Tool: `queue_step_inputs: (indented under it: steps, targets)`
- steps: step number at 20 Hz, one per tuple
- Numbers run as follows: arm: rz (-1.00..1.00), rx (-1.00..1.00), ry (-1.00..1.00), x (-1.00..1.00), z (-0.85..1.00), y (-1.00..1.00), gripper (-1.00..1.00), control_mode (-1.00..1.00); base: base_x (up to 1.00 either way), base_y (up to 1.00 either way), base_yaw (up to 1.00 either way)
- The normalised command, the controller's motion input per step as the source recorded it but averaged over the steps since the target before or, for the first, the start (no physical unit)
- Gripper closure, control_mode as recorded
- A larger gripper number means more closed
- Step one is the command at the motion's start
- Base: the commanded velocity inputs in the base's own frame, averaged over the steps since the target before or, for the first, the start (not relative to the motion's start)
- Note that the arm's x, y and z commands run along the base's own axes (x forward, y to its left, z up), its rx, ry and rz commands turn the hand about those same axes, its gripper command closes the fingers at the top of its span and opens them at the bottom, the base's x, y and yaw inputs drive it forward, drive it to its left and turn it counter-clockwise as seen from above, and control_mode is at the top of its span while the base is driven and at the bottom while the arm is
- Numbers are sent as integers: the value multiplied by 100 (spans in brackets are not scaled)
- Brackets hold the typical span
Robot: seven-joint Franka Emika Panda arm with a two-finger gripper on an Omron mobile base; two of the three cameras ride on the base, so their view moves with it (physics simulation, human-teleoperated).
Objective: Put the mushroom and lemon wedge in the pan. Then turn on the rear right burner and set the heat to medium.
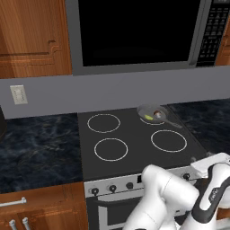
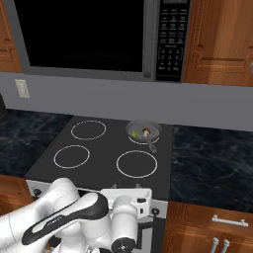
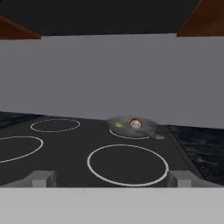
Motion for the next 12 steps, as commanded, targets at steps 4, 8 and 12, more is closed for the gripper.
queue_step_inputs:
  steps: [4,8,12]
  targets:
    - [0,6,-6,-14,0,0,-100,-100,0,0,0]
    - [0,0,-1,-11,-17,0,-100,-100,0,0,0]
    - [0,0,0,-2,-42,0,-100,-100,0,0,0]
